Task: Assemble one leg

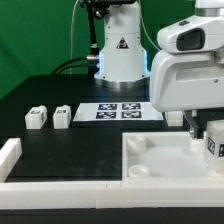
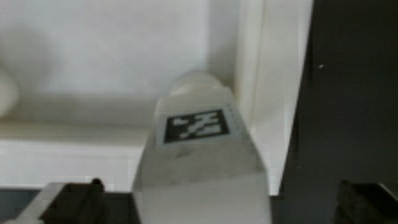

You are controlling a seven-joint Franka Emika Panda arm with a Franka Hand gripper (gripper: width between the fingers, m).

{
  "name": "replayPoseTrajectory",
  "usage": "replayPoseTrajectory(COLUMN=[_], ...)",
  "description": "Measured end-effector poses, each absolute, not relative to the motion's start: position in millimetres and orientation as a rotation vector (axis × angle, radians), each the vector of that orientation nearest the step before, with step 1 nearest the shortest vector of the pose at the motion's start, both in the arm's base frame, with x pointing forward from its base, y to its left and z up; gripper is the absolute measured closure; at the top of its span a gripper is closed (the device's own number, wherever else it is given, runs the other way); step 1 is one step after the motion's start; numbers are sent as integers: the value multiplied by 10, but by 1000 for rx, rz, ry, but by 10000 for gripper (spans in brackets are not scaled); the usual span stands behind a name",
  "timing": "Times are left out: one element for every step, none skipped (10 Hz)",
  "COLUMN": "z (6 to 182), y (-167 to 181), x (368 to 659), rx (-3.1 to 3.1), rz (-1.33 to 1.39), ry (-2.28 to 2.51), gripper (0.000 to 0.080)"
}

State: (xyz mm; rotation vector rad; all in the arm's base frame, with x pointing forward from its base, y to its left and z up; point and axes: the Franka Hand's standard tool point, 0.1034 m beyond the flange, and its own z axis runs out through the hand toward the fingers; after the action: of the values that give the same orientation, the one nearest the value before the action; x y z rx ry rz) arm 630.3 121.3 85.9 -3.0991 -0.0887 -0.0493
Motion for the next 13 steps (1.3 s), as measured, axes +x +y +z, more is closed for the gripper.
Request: replayPoseTrajectory(z=[859,860,861,860,860,861,854,852,850,846,846,845,844], y=[1212,1211,1202,1196,1186,1168,1163,1138,1109,1081,1084,1075,1070], x=[6304,6304,6306,6307,6309,6313,6313,6318,6327,6312,6308,6306,6302], rx=[-3099,-3099,-3100,-3100,-3100,-3097,-3068,-3000,-2925,-2847,-2810,-2738,-2669], rz=[-49,-49,-50,-50,-48,-47,-43,-32,-29,-28,-20,-10,2], ry=[-88,-88,-87,-76,-5,69,344,680,906,1072,1168,1329,1459], gripper=[274,429,505,505,505,505,505,505,505,506,506,506,506])
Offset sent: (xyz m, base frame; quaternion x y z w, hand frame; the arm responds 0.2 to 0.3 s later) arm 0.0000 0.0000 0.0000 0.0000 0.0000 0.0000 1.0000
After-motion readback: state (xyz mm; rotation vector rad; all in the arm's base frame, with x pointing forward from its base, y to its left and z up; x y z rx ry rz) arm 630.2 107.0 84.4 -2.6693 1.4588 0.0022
